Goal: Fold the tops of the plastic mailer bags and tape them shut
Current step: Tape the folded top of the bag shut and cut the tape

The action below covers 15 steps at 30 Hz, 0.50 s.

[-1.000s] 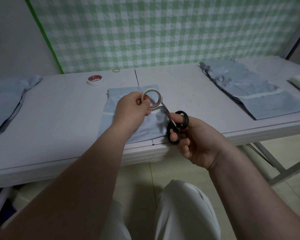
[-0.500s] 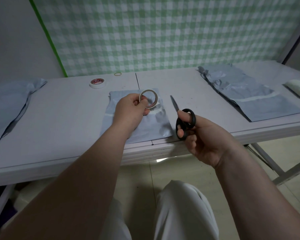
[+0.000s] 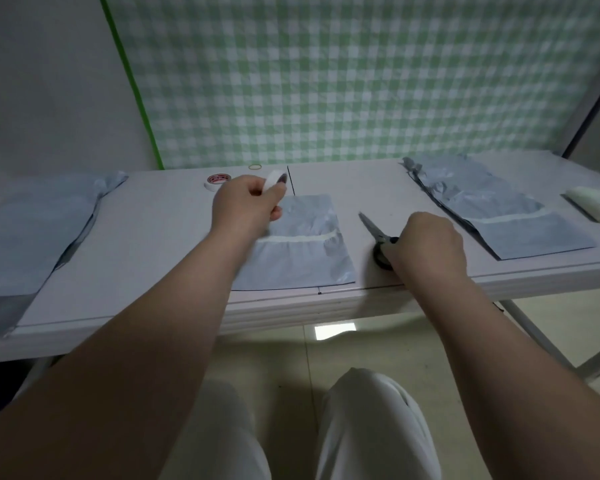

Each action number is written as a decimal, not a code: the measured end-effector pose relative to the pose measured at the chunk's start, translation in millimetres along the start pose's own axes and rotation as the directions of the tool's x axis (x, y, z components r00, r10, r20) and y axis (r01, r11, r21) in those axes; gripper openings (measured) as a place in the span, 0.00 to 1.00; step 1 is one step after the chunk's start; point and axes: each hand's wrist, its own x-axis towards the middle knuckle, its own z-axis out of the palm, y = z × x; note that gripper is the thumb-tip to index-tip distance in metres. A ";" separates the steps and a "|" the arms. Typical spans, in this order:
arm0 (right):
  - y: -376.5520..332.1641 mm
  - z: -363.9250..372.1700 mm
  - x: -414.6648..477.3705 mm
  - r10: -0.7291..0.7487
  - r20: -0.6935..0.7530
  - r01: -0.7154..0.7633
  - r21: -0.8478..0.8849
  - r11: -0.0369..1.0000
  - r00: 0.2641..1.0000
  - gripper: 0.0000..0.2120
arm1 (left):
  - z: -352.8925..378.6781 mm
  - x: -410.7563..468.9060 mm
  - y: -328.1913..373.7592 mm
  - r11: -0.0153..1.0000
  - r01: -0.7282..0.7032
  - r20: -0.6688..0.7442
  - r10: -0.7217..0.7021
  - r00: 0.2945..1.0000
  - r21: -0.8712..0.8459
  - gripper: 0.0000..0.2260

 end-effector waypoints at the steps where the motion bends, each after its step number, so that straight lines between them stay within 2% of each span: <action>1: -2.0 0.5 -0.1 0.004 -0.006 -0.004 -0.032 0.999 1.000 0.14 | -10.7 0.7 -3.7 0.988 -0.039 -0.043 0.045 0.998 0.150 0.12; 3: -7.2 1.4 -3.2 -0.006 -0.038 0.003 -0.077 0.997 0.999 0.09 | -33.1 0.6 -14.7 0.857 -0.094 -0.091 0.161 0.983 0.506 0.15; 5: -13.5 4.4 -6.5 -0.080 -0.100 0.071 -0.088 0.994 0.992 0.03 | -51.6 -0.4 -28.5 0.685 -0.073 -0.078 0.188 0.979 0.724 0.13; 8: -28.0 14.8 -14.6 -0.297 -0.135 0.292 -0.055 0.955 0.945 0.11 | -64.6 -2.8 -46.6 0.554 -0.022 -0.032 0.088 0.996 0.832 0.12; 12: -48.3 31.7 -26.7 -0.528 -0.046 0.528 -0.002 0.849 0.848 0.11 | -70.2 -7.4 -50.9 0.495 0.000 0.009 -0.017 1.000 0.869 0.14; 13: -51.4 36.5 -28.0 -0.568 -0.018 0.568 -0.009 0.823 0.823 0.10 | -70.6 -9.7 -49.1 0.479 0.012 0.002 -0.029 1.000 0.878 0.15; 15: -55.2 46.3 -28.9 -0.620 0.036 0.621 -0.021 0.784 0.784 0.10 | -67.1 -16.1 -42.0 0.399 -0.023 0.005 0.045 0.999 0.917 0.15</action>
